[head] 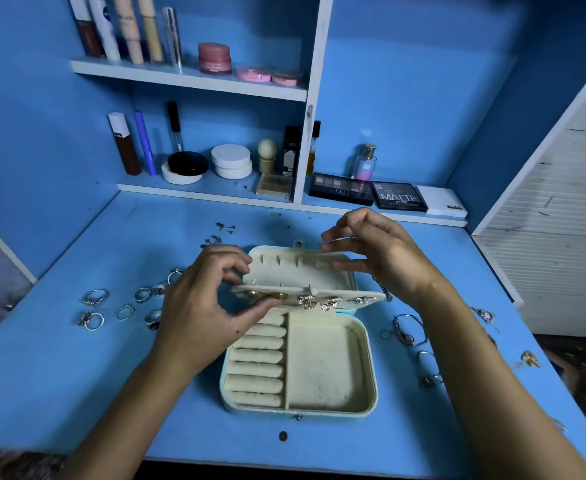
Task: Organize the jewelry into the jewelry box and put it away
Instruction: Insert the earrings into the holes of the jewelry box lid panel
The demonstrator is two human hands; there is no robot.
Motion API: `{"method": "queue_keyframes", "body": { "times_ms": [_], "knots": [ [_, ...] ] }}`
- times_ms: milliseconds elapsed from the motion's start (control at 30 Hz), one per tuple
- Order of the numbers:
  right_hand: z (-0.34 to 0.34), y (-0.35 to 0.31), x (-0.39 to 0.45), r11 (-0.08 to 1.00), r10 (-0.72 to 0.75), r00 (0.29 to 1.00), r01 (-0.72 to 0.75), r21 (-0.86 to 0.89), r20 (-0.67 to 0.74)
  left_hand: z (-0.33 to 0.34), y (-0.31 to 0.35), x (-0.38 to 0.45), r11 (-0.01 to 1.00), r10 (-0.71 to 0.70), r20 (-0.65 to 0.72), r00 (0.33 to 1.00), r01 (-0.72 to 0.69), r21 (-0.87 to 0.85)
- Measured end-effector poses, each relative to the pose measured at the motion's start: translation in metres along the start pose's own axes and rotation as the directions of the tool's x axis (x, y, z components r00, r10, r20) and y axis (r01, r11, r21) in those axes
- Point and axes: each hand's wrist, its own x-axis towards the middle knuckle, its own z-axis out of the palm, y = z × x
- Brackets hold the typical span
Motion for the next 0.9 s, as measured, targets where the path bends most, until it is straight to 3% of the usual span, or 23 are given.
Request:
{"method": "queue_keyframes", "body": {
  "times_ms": [167,333,700,900],
  "knots": [
    [0.0,0.021,0.004,0.979,-0.067,0.982,0.1,0.18,-0.179,0.003,0.0,0.011,0.997,-0.079,0.011,0.997,0.079,-0.008],
    [0.003,0.035,0.004,0.958,-0.104,0.956,0.171,0.229,-0.275,0.008,-0.004,0.018,0.976,-0.21,0.051,0.976,0.212,-0.049],
    [0.009,0.039,-0.006,0.99,-0.14,0.928,0.126,-0.062,-0.347,0.025,-0.02,0.02,0.942,-0.32,0.118,0.94,0.329,-0.069],
    [0.013,0.043,-0.005,0.973,-0.174,0.905,0.097,-0.21,-0.389,0.028,-0.024,0.014,0.893,-0.433,0.164,0.887,0.447,-0.06]
  ]
}}
